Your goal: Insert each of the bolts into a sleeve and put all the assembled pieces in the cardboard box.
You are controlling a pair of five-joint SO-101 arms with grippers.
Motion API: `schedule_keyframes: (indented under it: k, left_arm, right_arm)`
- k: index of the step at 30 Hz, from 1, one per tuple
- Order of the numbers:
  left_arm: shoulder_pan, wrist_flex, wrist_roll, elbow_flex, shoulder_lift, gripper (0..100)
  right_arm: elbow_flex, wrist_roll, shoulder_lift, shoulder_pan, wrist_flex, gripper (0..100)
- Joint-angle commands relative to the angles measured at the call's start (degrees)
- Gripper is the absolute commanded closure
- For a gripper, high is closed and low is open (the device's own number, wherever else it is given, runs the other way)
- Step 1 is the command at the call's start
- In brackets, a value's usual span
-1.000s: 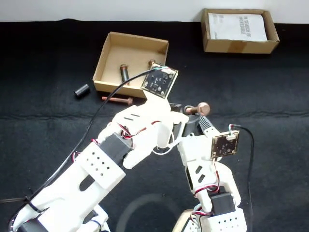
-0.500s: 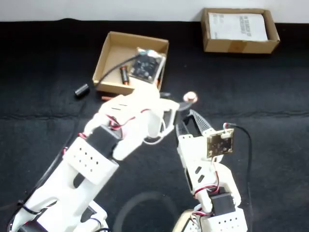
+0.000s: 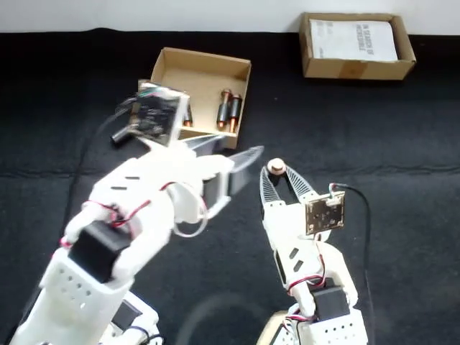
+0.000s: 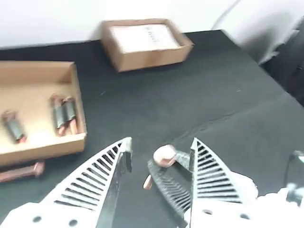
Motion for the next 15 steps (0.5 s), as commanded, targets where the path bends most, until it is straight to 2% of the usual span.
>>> schedule_keyframes:
  k: [1,8,15]
  left_arm:
    - [-5.5,0.9,0.3,2.2,-5.2,80]
    - [-22.5,0.9,0.1,10.9,-16.3,80]
    - [-36.6,0.6,0.0,23.3,-28.8,93]
  right_arm:
    - [1.8,0.4,-0.6,-0.5,0.2,99.2]
    - [-6.1,0.4,-0.5,-2.3,7.3,99.2]
    - [-12.7,0.8,-0.4,-2.7,12.5,99.2]
